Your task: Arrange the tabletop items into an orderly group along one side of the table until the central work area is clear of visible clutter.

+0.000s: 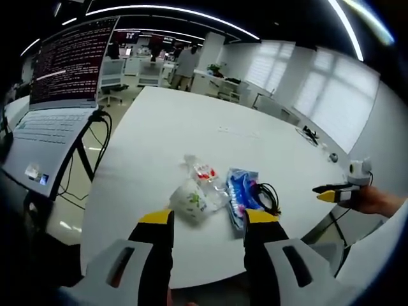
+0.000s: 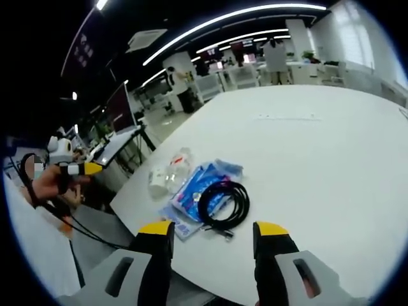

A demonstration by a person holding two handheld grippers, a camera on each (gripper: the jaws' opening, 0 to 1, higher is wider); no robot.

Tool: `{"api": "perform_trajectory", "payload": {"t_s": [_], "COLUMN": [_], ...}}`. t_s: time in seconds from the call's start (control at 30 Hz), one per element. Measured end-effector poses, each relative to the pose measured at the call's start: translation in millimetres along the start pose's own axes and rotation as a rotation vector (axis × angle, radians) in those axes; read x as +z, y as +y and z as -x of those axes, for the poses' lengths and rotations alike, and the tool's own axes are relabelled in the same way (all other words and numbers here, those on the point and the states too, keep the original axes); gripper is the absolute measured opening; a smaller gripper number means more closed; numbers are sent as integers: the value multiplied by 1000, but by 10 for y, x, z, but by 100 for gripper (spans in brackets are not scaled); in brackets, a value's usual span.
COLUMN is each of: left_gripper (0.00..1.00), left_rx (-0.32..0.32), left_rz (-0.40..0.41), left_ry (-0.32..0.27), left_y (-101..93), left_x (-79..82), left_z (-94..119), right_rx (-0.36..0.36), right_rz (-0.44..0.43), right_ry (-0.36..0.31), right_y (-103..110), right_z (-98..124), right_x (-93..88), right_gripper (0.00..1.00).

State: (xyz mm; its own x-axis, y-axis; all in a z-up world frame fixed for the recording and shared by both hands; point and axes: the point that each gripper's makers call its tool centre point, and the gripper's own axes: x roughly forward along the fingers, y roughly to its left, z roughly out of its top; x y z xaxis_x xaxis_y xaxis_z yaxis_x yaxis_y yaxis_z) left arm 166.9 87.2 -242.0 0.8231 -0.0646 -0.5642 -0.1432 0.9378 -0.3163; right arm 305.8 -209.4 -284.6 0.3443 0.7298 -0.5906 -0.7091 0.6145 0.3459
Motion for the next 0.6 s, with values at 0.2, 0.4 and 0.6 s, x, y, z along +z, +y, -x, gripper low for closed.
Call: {"api": "perform_trajectory", "payload": {"t_s": [0.2, 0.4, 0.6], "left_gripper": [42, 42, 42], "left_rx": [-1, -4, -6], "left_rz": [-3, -9, -7], "left_ry": [0, -4, 2], "left_y": [12, -8, -19], "left_x": [40, 96, 100], "left_z": [-17, -31, -60], "right_rx": [3, 5, 6], "right_rz": [-2, -3, -2], "right_ry": [3, 8, 4], "right_y": [13, 17, 19], "right_z": [-1, -1, 10], "right_x": [-3, -6, 22], "right_gripper": [50, 50, 50]}}
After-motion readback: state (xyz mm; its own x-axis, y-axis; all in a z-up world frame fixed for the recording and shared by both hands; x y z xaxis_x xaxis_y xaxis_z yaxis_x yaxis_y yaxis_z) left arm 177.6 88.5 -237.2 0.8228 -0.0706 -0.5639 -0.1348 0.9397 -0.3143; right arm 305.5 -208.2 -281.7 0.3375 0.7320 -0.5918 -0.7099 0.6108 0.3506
